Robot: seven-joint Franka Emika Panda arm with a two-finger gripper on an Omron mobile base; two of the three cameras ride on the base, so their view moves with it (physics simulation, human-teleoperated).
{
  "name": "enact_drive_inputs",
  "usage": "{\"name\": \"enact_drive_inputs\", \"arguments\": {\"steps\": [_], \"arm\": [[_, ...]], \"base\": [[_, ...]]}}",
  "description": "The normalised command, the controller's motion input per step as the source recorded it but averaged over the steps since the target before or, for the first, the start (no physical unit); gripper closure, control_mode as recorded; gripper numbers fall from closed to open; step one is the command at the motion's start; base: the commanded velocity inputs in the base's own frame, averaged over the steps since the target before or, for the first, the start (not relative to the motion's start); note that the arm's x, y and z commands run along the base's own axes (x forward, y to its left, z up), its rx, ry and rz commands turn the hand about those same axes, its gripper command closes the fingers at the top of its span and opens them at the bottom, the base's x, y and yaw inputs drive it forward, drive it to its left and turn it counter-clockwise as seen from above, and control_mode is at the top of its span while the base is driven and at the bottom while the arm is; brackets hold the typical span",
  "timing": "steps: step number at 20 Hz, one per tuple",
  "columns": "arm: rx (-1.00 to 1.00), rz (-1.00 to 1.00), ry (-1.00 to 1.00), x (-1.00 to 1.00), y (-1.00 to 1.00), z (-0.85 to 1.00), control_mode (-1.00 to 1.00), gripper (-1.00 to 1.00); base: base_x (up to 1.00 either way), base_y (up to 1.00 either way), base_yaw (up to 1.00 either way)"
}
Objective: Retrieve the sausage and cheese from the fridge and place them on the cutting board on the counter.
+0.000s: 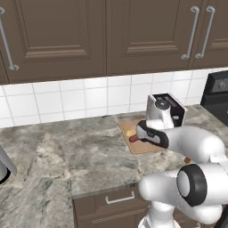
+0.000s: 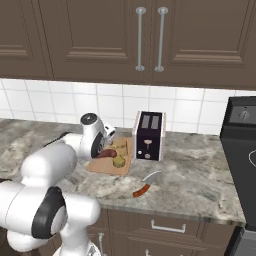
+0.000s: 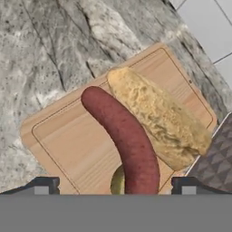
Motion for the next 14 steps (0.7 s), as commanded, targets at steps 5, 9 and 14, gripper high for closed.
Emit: {"name": "enact_drive_inputs", "arguments": {"steps": [5, 9, 14], "arm": [[0.08, -0.08, -0.01, -0.75, -0.08, 0.74, -1.00, -1.00], [0.15, -0.01, -0.11, -1.00, -0.10, 0.79, -1.00, -1.00], [0.14, -0.01, -0.08, -0.71, -0.04, 1.00, -1.00, -1.00]], "base": [[0.00, 0.00, 0.00], [0.00, 0.00, 0.00], [0.00, 0.00, 0.00]]}}
